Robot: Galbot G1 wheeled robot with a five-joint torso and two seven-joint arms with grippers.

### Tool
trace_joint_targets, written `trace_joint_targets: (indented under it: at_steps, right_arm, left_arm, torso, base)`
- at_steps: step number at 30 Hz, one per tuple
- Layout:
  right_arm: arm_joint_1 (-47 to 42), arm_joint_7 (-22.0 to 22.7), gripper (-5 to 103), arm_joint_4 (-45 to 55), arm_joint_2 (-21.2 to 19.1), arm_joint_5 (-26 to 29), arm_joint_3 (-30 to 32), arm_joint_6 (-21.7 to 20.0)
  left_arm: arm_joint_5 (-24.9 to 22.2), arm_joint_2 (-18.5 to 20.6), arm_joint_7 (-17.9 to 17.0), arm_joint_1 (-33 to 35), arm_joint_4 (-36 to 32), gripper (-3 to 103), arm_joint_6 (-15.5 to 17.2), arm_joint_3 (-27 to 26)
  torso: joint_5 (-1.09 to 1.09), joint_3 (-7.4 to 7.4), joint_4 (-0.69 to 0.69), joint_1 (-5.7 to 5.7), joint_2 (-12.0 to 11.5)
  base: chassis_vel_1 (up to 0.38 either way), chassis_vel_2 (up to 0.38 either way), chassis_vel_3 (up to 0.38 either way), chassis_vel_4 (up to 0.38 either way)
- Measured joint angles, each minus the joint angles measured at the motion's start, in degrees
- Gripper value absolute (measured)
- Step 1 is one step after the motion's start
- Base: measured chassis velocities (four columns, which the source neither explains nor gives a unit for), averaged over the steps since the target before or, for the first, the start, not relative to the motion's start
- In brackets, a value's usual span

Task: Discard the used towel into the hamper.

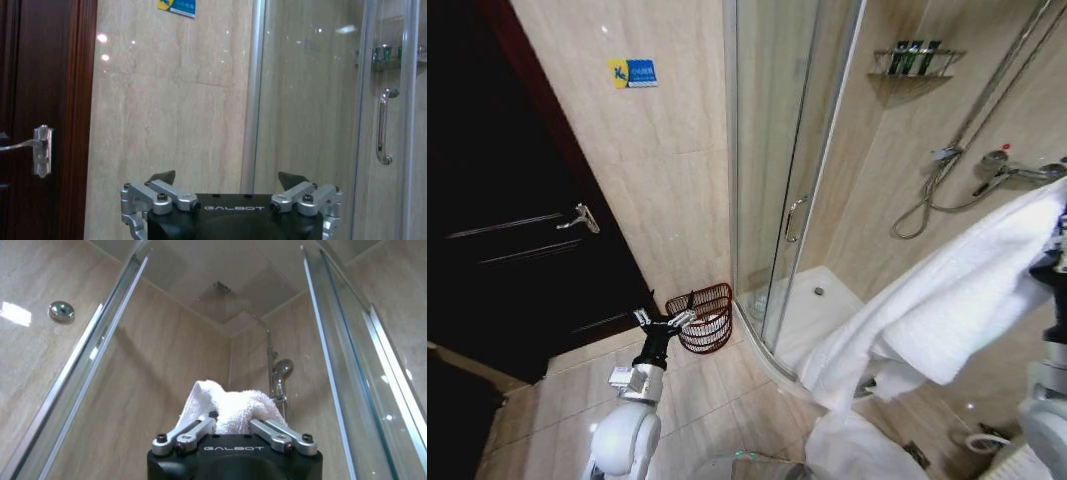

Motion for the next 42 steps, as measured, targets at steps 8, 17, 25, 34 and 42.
trace_joint_targets:
  at_steps: [8,17,25,34,42]
  right_arm:
    - [0.39,0.23,5,-0.01,0.06,-0.2,0.0,0.2]
    - [0.51,0.3,5,-0.02,-0.02,-0.32,0.02,0.48]
    - [0.26,0.35,5,-0.01,0.19,-0.41,-0.03,0.6]
    - [0.42,0.7,5,0.01,0.22,-0.38,-0.12,0.97]
    - [0.41,0.87,5,0.01,0.14,-0.16,-0.08,1.41]
  left_arm:
    - [0.0,0.0,0.0,0.0,0.0,100,0.0,0.0]
    - [0.0,-0.01,0.0,0.0,0.0,100,0.0,0.01]
    - [0.0,0.0,0.01,0.0,0.0,100,0.0,0.0]
    - [0.0,0.04,0.0,0.0,0.0,100,0.0,-0.02]
    - [0.0,-0.01,0.0,0.0,0.0,100,0.0,0.0]
  torso:
    - [0.0,0.0,0.0,0.0,0.0]
    - [0.01,0.0,0.01,0.0,0.0]
    - [-0.01,-0.01,-0.01,0.0,0.0]
    - [-0.05,-0.01,0.0,0.01,0.01]
    - [0.04,-0.01,0.01,0.0,0.01]
  base:
    - [0.0,0.0,0.0,0.0]
    - [0.031,0.031,-0.035,-0.029]
    - [0.144,0.158,-0.164,-0.153]
    - [0.2,0.217,-0.205,-0.189]
    - [0.032,0.027,-0.024,-0.03]
